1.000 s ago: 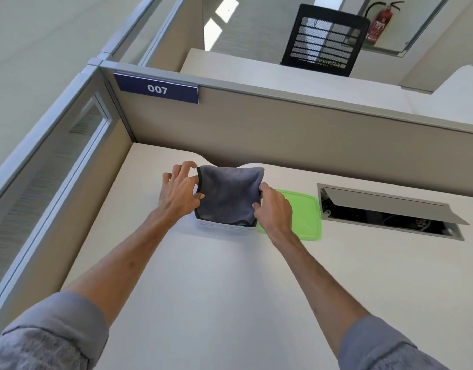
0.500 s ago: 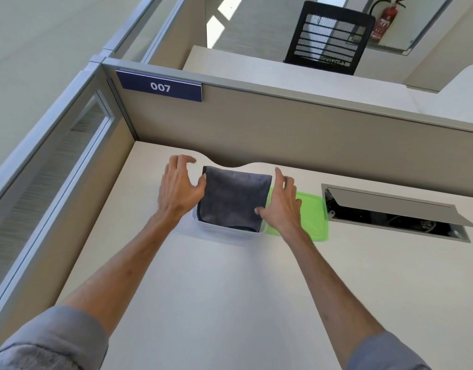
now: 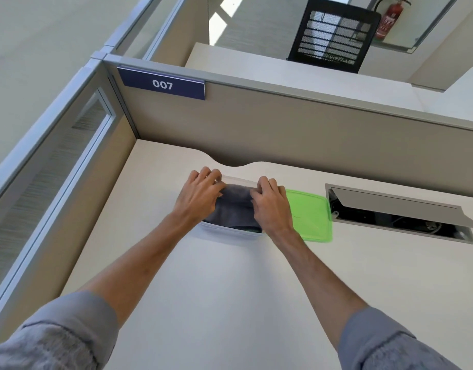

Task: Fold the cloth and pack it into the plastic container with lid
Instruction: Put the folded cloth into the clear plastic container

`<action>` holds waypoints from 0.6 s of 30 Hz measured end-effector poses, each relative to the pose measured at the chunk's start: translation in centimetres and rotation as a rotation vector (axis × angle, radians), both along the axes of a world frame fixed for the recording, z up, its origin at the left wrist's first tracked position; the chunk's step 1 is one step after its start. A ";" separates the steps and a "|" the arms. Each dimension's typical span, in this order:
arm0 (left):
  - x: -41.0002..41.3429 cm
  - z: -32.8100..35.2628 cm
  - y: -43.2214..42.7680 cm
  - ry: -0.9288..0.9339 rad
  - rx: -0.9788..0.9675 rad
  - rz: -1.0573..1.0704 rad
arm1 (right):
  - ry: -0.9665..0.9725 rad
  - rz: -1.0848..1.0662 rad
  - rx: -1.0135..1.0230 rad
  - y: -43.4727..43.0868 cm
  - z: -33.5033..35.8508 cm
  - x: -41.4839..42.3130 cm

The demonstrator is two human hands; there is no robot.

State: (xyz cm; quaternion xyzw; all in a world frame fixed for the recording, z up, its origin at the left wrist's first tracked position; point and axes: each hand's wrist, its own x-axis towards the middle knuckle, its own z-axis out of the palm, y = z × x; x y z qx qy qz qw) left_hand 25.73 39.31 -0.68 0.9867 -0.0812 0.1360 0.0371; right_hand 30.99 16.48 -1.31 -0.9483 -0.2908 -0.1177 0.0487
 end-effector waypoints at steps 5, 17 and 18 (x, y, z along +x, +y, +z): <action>-0.5 -1.5 -0.9 0.006 -0.015 0.067 | -0.004 -0.008 0.015 0.4 -1.4 -0.4; -1.8 -0.8 -1.3 -0.026 -0.134 0.111 | 0.023 0.014 0.156 -0.5 -1.3 -1.0; -1.9 -0.8 -1.3 -0.037 -0.151 0.121 | 0.013 -0.008 0.225 -1.0 -0.9 -1.4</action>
